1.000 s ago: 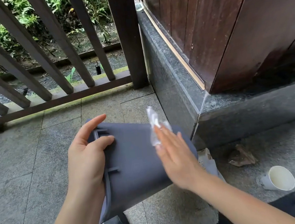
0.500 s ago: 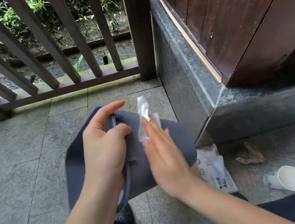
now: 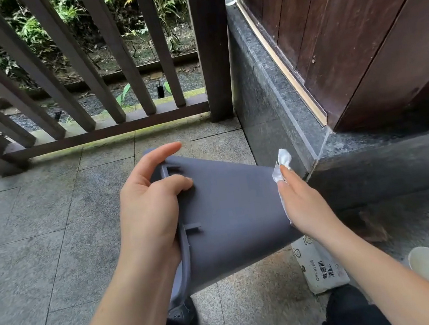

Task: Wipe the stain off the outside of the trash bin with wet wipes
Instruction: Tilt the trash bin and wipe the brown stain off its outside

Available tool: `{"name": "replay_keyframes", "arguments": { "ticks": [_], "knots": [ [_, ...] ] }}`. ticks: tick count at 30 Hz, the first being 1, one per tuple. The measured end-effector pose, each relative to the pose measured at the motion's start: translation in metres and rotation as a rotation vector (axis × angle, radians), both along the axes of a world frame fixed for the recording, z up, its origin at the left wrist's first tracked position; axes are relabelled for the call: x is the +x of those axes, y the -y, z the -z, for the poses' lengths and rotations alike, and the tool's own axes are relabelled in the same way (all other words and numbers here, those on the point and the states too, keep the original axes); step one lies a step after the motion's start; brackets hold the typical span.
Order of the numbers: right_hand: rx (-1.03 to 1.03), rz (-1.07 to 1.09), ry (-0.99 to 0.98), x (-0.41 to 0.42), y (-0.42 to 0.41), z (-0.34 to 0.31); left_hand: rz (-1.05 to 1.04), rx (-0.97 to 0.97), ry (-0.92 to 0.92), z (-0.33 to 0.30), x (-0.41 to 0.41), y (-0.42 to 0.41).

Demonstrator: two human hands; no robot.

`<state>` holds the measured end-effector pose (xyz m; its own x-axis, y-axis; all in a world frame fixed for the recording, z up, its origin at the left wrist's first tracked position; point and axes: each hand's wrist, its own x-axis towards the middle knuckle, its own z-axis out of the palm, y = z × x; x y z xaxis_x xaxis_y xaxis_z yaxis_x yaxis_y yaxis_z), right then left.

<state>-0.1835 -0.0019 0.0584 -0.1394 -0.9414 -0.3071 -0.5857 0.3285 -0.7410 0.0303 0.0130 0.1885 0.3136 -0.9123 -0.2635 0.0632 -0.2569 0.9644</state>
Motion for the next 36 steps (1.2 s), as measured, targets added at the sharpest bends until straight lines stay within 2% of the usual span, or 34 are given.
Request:
{"name": "replay_keyframes", "arguments": {
  "ticks": [4, 9, 13, 18, 24, 30, 36],
  "knots": [
    [-0.055, -0.112, -0.011, 0.025, -0.003, -0.016, 0.007, -0.023, 0.009, 0.0, -0.004, -0.002],
    [-0.434, -0.398, 0.124, 0.078, -0.045, -0.06, -0.004, -0.026, 0.023, 0.001, -0.011, -0.004],
    [-0.647, -0.563, 0.008, 0.083, -0.087, -0.056, -0.045, -0.007, -0.033, -0.004, -0.004, -0.002],
    [-0.785, -0.584, -0.2, 0.063, -0.087, -0.046, -0.063, -0.019, -0.131, -0.004, -0.01, -0.002],
    [-0.824, -0.43, -0.131, 0.067, -0.089, -0.039, -0.264, -0.007, -0.241, 0.011, -0.028, 0.001],
    [-0.952, -0.526, -0.236, 0.071, -0.095, -0.028, -0.423, 0.04, -0.38, 0.019, -0.023, 0.006],
    [-1.013, -0.663, -0.136, 0.061, -0.089, -0.025, -0.316, -0.032, -0.327, 0.011, -0.017, 0.006]
  ]
}}
